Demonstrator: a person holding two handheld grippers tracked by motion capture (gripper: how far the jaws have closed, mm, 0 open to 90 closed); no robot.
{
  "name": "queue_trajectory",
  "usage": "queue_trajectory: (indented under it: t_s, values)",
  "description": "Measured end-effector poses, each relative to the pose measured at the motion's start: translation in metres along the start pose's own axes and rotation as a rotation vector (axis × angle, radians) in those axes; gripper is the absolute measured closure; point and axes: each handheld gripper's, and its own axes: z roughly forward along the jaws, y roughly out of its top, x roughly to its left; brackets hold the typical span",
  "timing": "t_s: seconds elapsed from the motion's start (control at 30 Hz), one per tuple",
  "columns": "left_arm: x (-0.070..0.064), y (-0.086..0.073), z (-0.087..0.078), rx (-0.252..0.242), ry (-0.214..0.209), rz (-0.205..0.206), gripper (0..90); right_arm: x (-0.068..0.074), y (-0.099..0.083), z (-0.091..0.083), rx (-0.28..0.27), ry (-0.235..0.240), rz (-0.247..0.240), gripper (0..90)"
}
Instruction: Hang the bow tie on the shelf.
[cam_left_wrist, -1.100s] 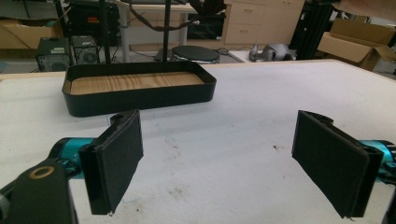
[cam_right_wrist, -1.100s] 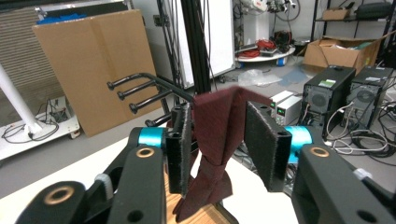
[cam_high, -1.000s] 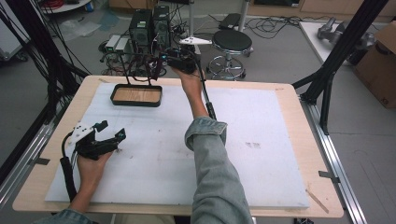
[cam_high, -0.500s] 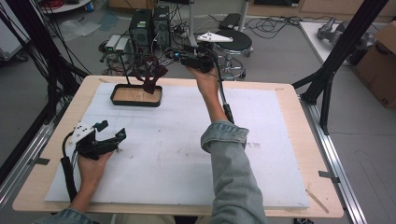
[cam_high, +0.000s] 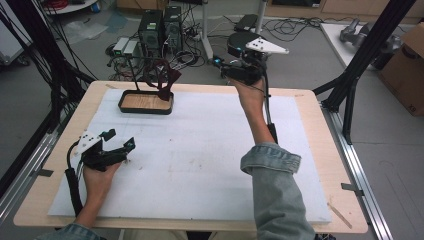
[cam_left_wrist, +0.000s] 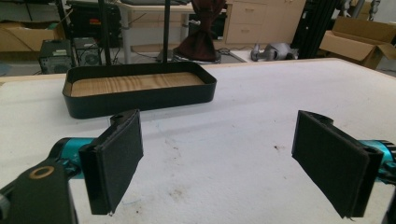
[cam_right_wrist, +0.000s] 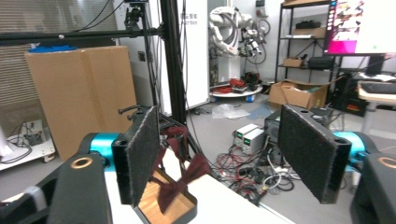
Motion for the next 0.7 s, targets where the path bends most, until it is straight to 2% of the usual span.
queue_trajectory:
  t_s: [0.03, 0.1, 0.17, 0.2, 0.23, 0.27, 0.5, 0.57, 0.6, 0.7]
  values:
    - [0.000, 0.000, 0.000, 0.001, 0.001, 0.001, 16.7, 0.000, 0.000, 0.000, 0.000, 0.000, 0.000, 28.4]
    - [0.000, 0.000, 0.000, -0.002, 0.002, 0.001, 16.7, -0.001, 0.001, -0.019, -0.010, -0.015, -0.009, 25.3]
    - [0.000, 0.000, 0.000, -0.002, 0.001, 0.003, 16.6, -0.002, 0.000, -0.026, -0.013, -0.021, -0.014, 24.5]
    - [0.000, 0.000, 0.000, -0.002, 0.001, 0.003, 16.6, -0.002, -0.001, -0.038, -0.012, -0.034, -0.014, 22.1]
    - [0.000, 0.000, 0.000, -0.003, 0.001, 0.002, 16.6, -0.002, -0.001, -0.038, -0.012, -0.034, -0.014, 22.1]
    - [-0.001, 0.001, 0.000, -0.001, 0.001, 0.001, 16.7, -0.002, -0.003, -0.050, -0.020, -0.045, -0.020, 21.6]
    - [-0.004, 0.001, 0.001, 0.004, -0.003, 0.013, 16.6, -0.001, -0.011, -0.093, -0.033, -0.090, -0.036, 18.5]
    - [-0.003, 0.001, 0.001, 0.006, -0.003, 0.012, 16.6, -0.001, -0.013, -0.099, -0.031, -0.098, -0.037, 18.0]
    - [-0.003, 0.001, 0.001, 0.006, -0.002, 0.012, 16.6, -0.002, -0.017, -0.111, -0.030, -0.111, -0.043, 17.8]
    - [-0.003, 0.001, 0.000, 0.006, 0.000, 0.013, 16.7, -0.003, -0.021, -0.121, -0.023, -0.125, -0.037, 16.6]
